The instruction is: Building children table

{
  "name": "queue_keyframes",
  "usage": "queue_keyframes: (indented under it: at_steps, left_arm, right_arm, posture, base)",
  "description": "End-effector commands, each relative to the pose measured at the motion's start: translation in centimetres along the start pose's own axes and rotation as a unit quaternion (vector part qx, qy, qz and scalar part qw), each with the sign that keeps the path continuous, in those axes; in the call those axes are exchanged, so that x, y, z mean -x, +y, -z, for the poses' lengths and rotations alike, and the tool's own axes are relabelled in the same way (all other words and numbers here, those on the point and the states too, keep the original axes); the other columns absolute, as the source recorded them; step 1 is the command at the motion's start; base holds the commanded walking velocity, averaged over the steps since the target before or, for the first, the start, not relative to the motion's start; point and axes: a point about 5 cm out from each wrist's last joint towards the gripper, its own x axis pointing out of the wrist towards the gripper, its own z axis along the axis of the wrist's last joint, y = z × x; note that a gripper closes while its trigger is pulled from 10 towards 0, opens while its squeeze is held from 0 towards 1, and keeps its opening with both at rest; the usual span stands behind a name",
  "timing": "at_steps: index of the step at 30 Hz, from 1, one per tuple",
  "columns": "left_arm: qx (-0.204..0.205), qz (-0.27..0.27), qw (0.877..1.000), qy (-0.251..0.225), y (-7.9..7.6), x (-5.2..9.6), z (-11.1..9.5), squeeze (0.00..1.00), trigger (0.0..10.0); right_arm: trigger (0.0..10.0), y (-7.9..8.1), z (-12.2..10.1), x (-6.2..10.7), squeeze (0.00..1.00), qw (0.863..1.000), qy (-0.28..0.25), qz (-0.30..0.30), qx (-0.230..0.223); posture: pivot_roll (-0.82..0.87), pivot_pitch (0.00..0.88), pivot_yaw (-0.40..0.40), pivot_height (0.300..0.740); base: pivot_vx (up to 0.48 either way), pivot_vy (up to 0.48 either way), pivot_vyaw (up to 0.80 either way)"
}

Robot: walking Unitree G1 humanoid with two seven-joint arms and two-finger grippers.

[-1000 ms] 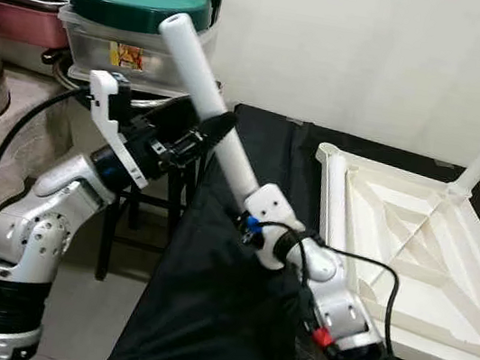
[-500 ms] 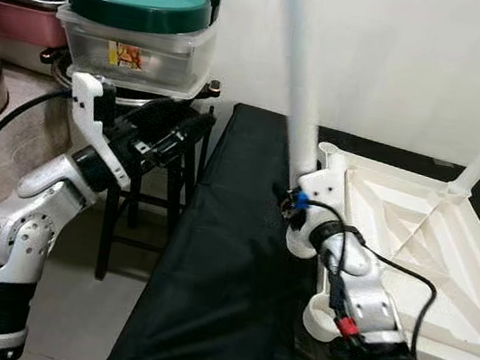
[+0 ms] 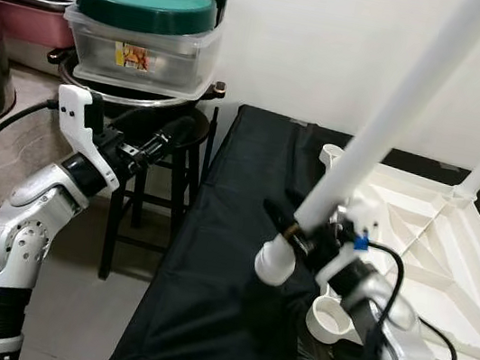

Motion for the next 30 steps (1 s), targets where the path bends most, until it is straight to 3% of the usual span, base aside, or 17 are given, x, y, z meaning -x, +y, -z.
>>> queue_keyframes:
  at_steps: [1, 3, 6, 13, 17, 24, 30]
  left_arm:
    - [-0.001, -0.009, 1.000, 0.008, 0.4, 0.2, 0.3, 0.00, 10.0]
    - [0.006, -0.022, 1.000, 0.016, 1.0, 0.7, 0.6, 0.00, 10.0]
    - [0.010, -0.023, 0.999, 0.021, 1.1, 0.7, 1.0, 0.00, 10.0]
    - [0.016, -0.019, 0.999, 0.027, 0.9, 0.5, 1.5, 0.00, 10.0]
    - [0.017, -0.023, 0.999, 0.030, 1.1, 0.6, 1.7, 0.00, 10.0]
    - [0.018, -0.029, 0.999, 0.033, 1.3, 1.0, 1.8, 0.00, 10.0]
    - [0.022, -0.032, 0.999, 0.037, 1.5, 0.9, 2.1, 0.00, 10.0]
  right_arm:
    - [0.0, -0.1, -0.7, 0.2, 0.00, 1.000, -0.013, -0.002, 0.002]
    - [0.0, 0.1, -1.0, 2.6, 0.00, 1.000, 0.016, -0.018, 0.006]
    - [0.0, 0.3, -1.4, 3.3, 0.00, 0.999, 0.033, -0.030, 0.010]
    - [0.0, 0.1, -3.1, 3.6, 0.00, 0.997, 0.047, -0.052, 0.041]
    - [0.0, -0.4, -3.0, 3.9, 0.00, 0.995, 0.065, -0.040, 0.066]
    - [0.0, -0.3, -2.5, 4.9, 0.00, 0.995, 0.076, -0.026, 0.053]
    - [0.0, -1.2, -2.3, 6.9, 0.00, 0.993, 0.097, 0.024, 0.055]
  posture:
    - [0.05, 0.000, -0.080, 0.740]
    - [0.04, 0.000, -0.069, 0.740]
    - [0.03, 0.000, -0.064, 0.740]
    - [0.02, 0.000, -0.061, 0.740]
    - [0.02, 0.000, -0.062, 0.740]
    - [0.02, 0.000, -0.061, 0.740]
    - [0.01, 0.000, -0.051, 0.740]
  base:
    - [0.000, 0.000, 0.00]
    - [0.000, 0.000, 0.00]
    - [0.000, 0.000, 0.00]
    - [0.000, 0.000, 0.00]
    - [0.000, 0.000, 0.00]
    - [0.000, 0.000, 0.00]
    - [0.000, 0.000, 0.00]
